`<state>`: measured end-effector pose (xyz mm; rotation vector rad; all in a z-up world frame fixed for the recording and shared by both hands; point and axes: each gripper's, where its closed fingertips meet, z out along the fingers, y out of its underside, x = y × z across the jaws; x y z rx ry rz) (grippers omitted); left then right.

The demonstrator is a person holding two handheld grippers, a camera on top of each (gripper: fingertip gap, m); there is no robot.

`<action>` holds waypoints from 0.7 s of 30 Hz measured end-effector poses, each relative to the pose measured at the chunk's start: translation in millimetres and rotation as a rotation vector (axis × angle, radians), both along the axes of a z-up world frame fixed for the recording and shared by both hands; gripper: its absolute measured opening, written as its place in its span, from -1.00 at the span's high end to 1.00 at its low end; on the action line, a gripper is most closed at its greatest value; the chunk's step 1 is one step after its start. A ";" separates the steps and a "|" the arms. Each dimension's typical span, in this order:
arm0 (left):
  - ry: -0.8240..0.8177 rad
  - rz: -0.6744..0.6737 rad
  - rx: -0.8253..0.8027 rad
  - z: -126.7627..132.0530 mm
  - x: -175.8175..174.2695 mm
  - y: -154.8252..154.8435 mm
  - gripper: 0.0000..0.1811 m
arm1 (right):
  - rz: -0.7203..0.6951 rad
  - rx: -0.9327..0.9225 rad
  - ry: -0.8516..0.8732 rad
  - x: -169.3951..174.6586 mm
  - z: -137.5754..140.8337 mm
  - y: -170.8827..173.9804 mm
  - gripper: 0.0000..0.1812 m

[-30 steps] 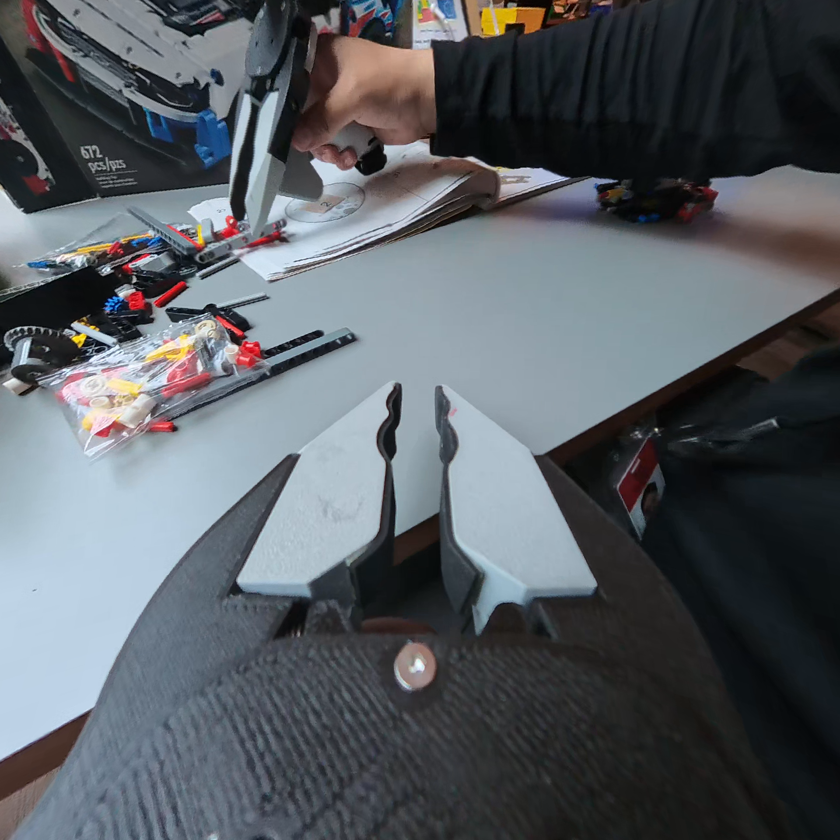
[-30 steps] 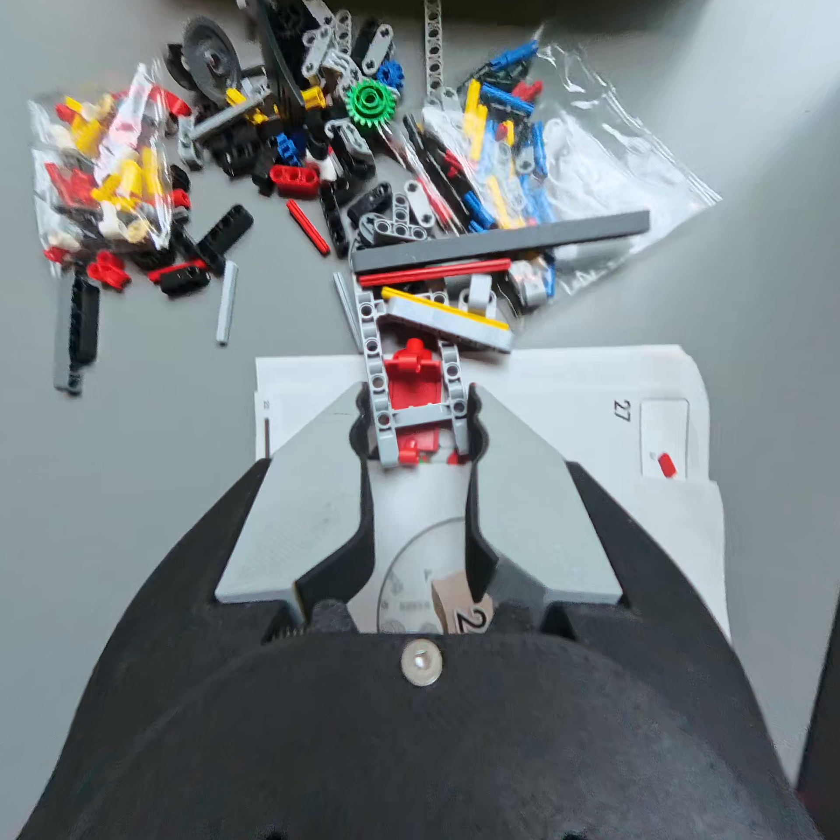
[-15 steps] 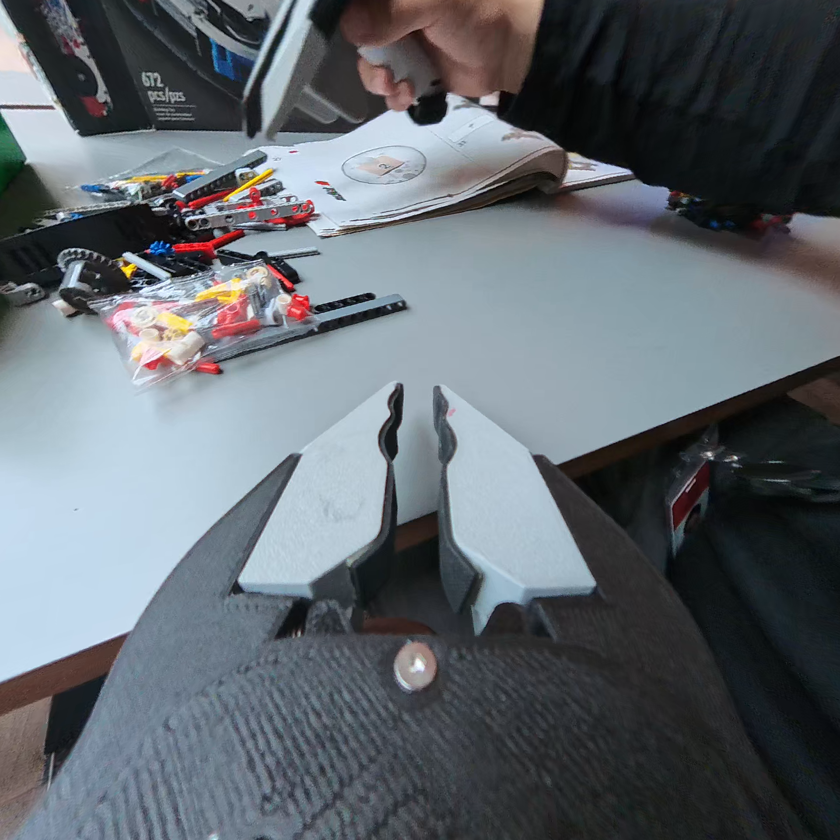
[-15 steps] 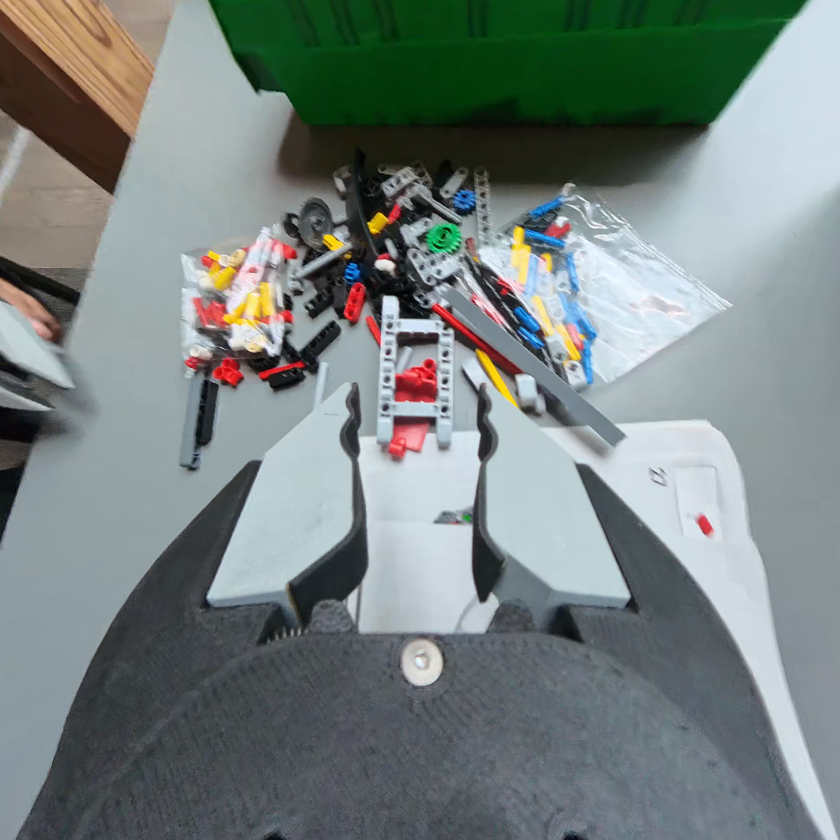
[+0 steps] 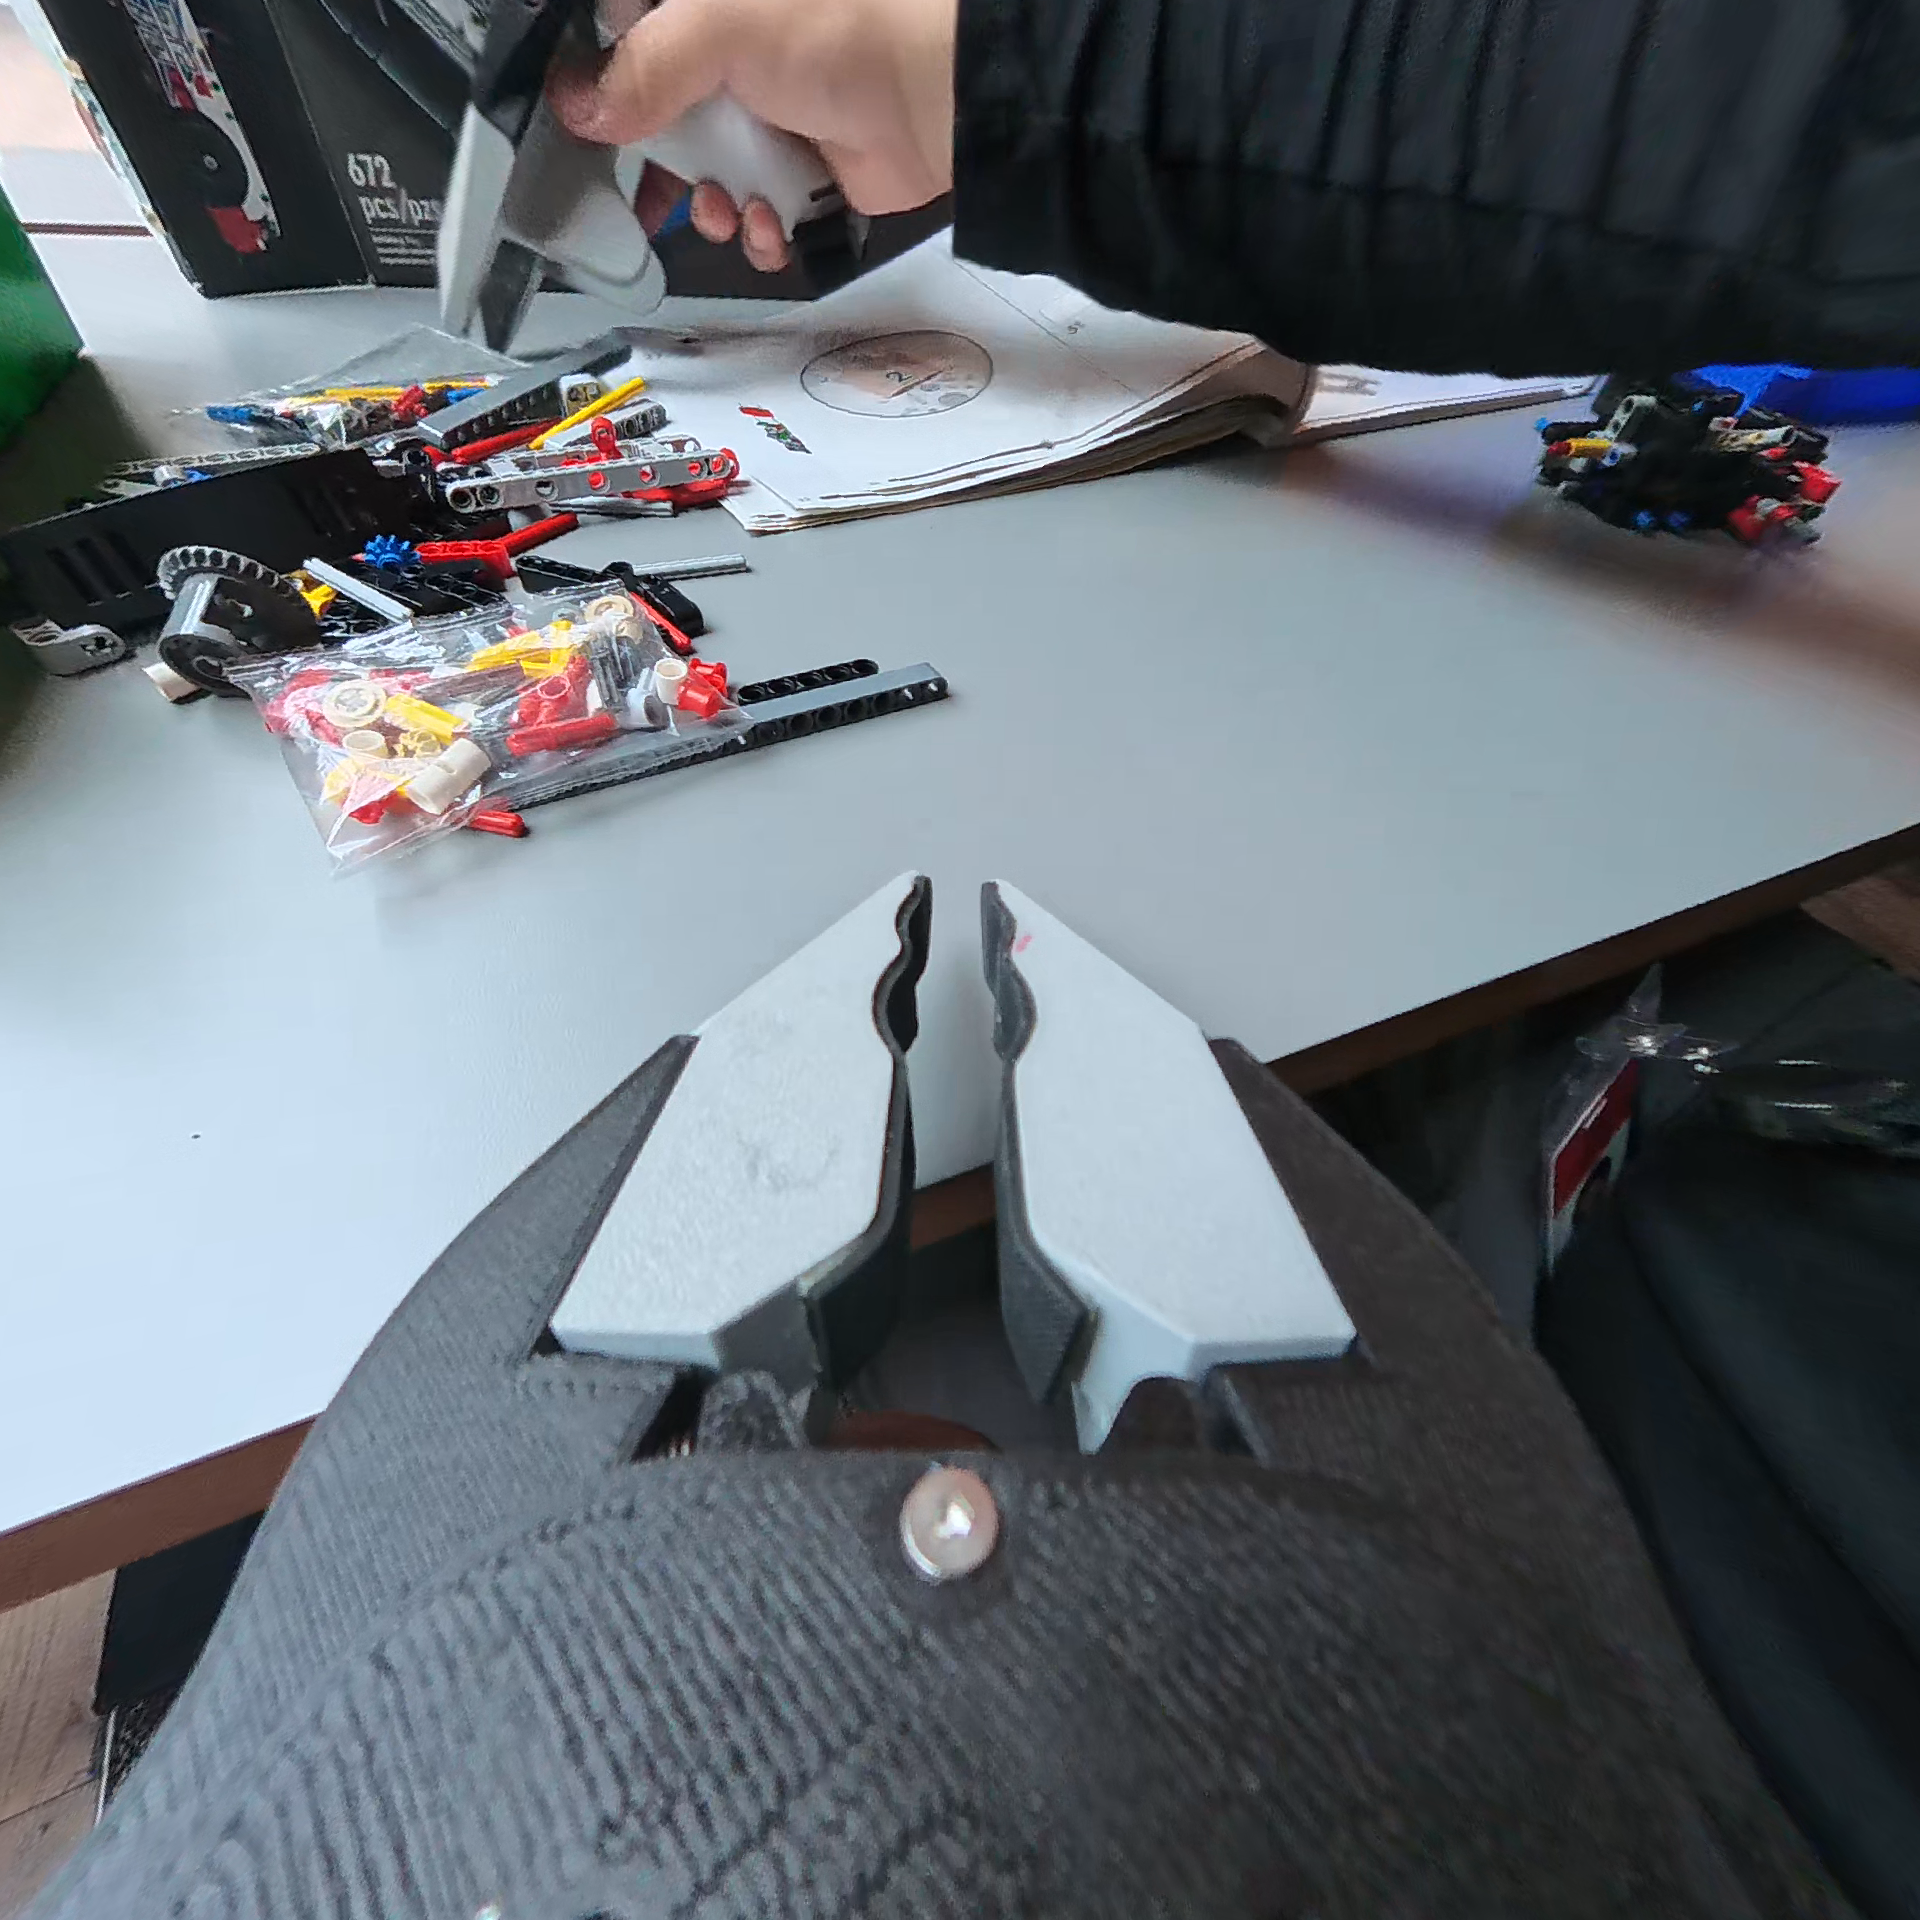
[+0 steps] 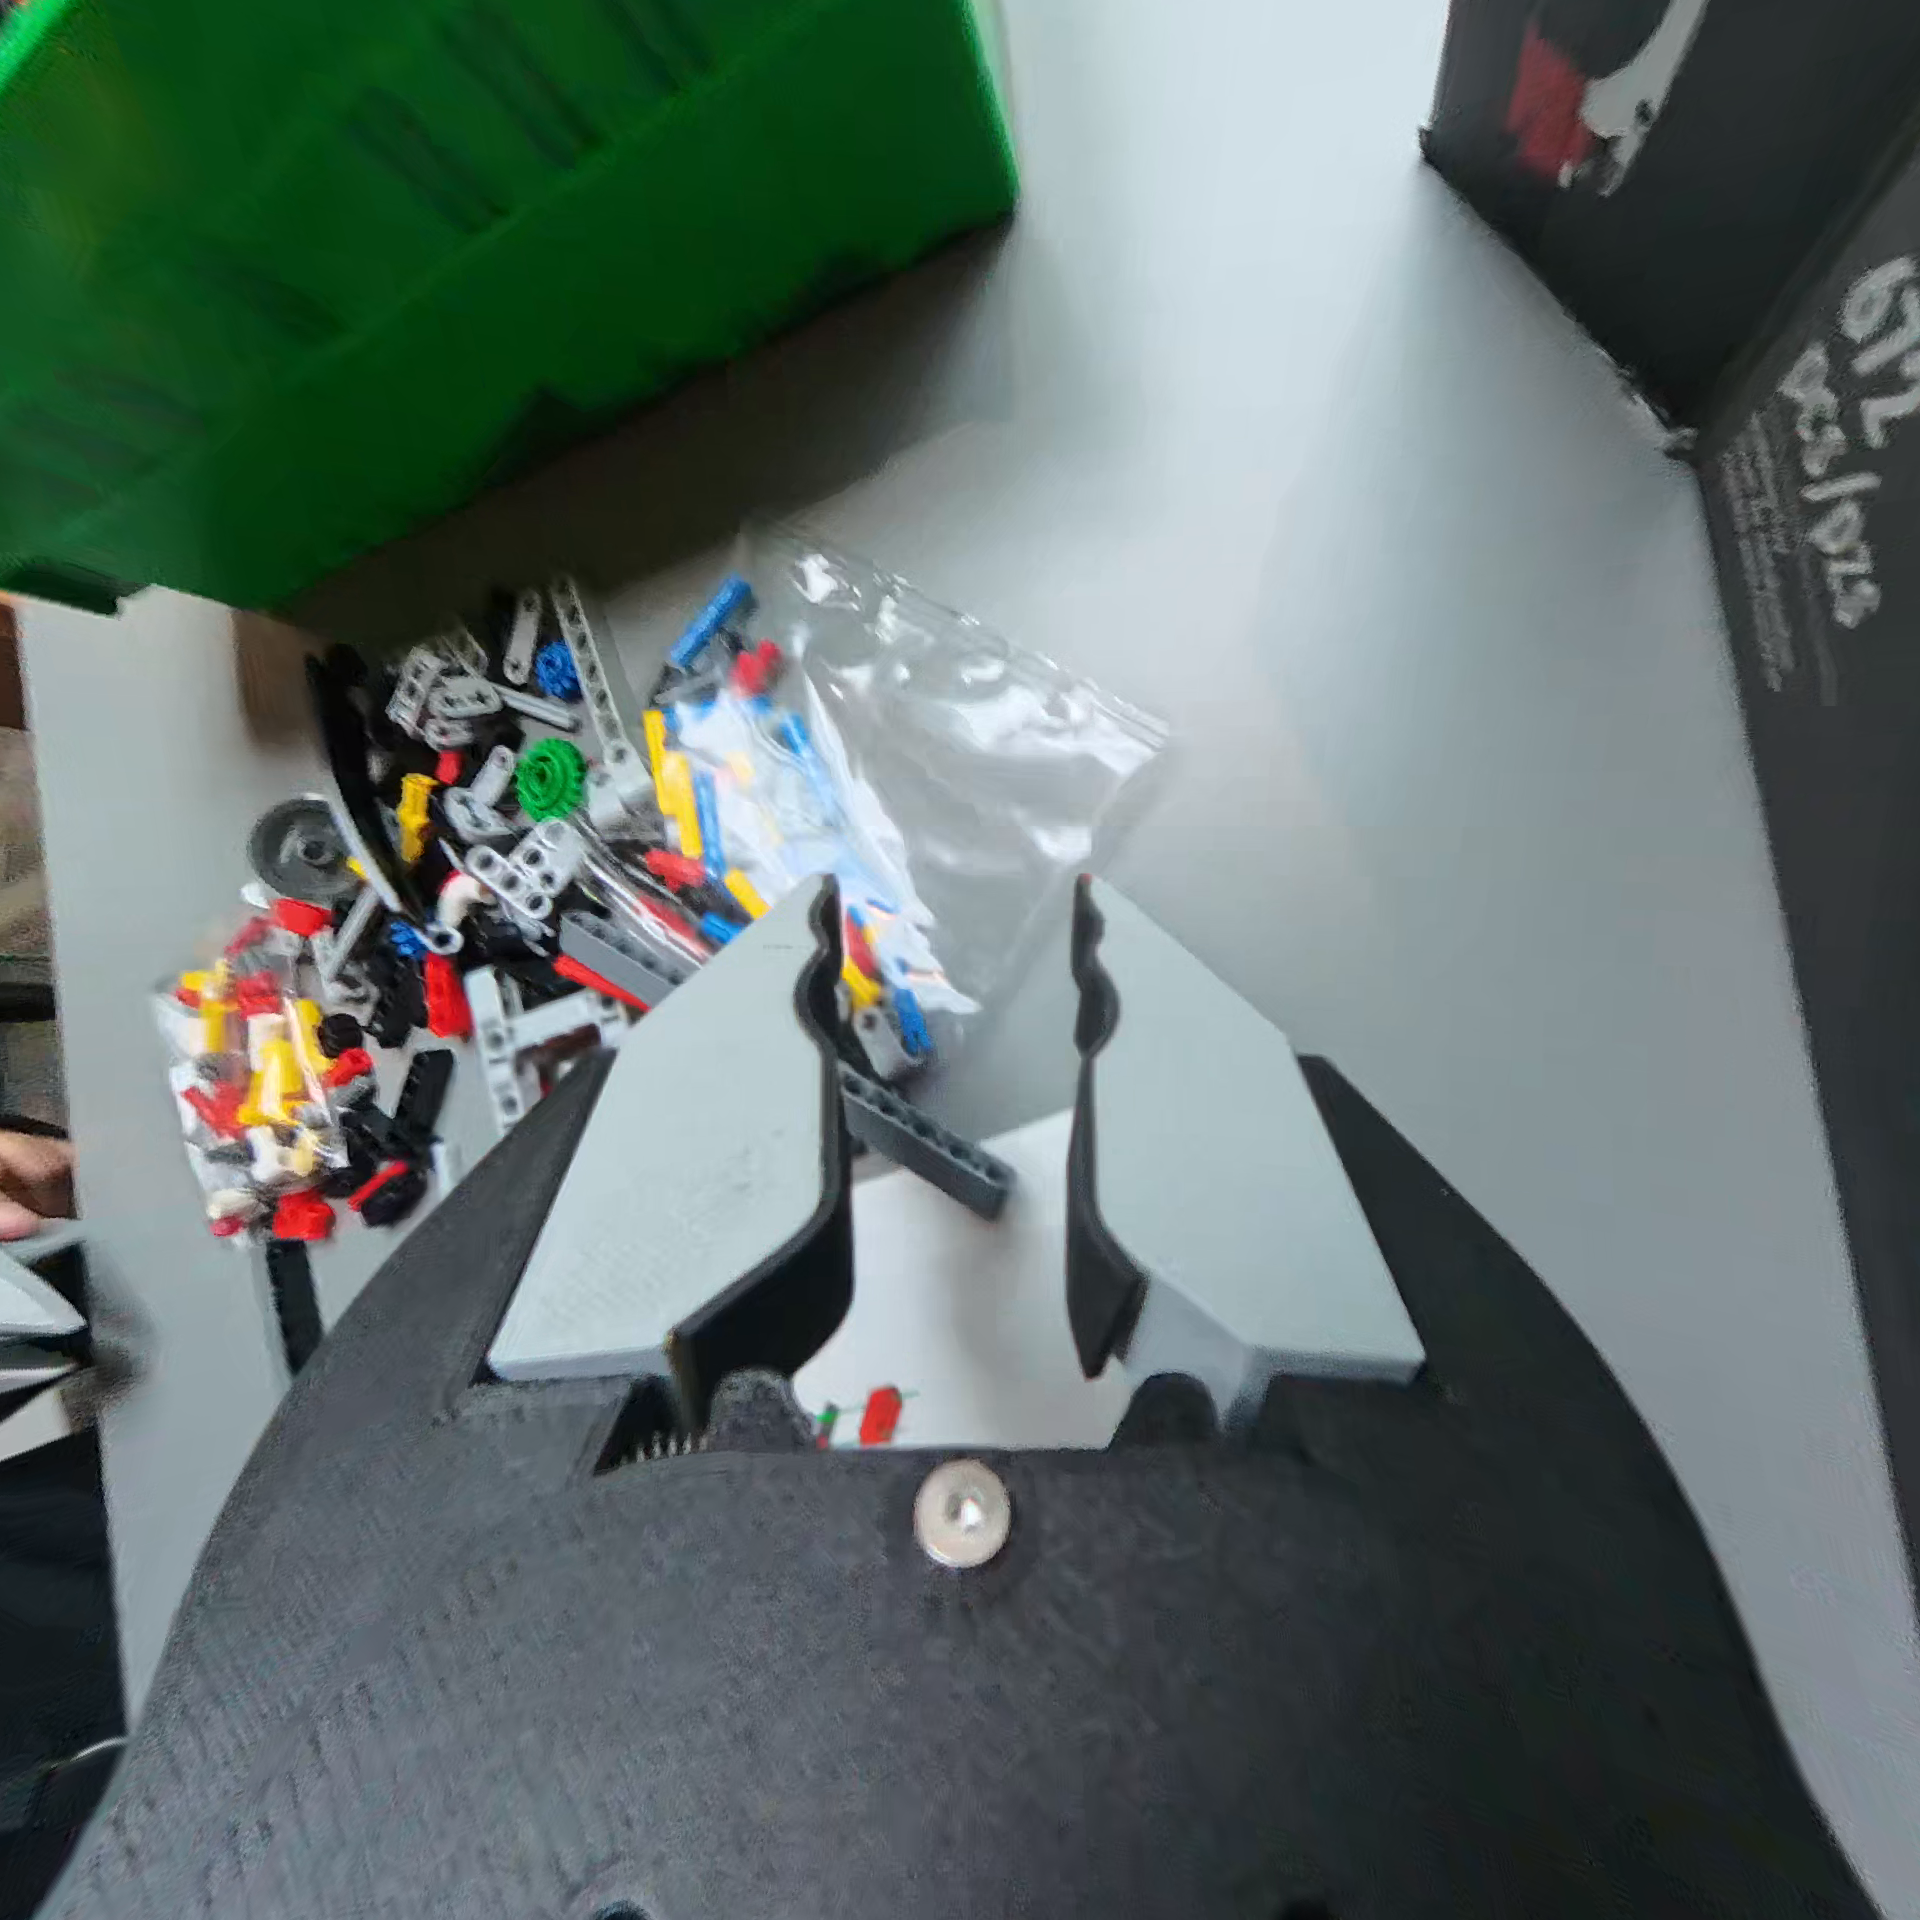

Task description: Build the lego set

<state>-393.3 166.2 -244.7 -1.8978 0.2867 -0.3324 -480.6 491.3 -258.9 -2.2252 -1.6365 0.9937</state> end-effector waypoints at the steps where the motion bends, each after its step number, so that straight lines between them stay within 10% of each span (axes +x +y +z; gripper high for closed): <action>1: -0.002 -0.001 0.002 0.2 -0.1 0.0 0.93 | 0.002 -0.020 0.003 -5.4 0.6 -3.9 0.54; 6: -0.030 -0.008 0.004 0.9 -0.9 -0.2 0.95 | 0.058 0.070 -0.064 -11.3 -7.9 -15.3 1.00; 21: -0.026 -0.010 0.004 1.7 -0.7 -2.4 0.95 | 0.204 0.031 0.226 -15.4 72.1 -79.0 1.00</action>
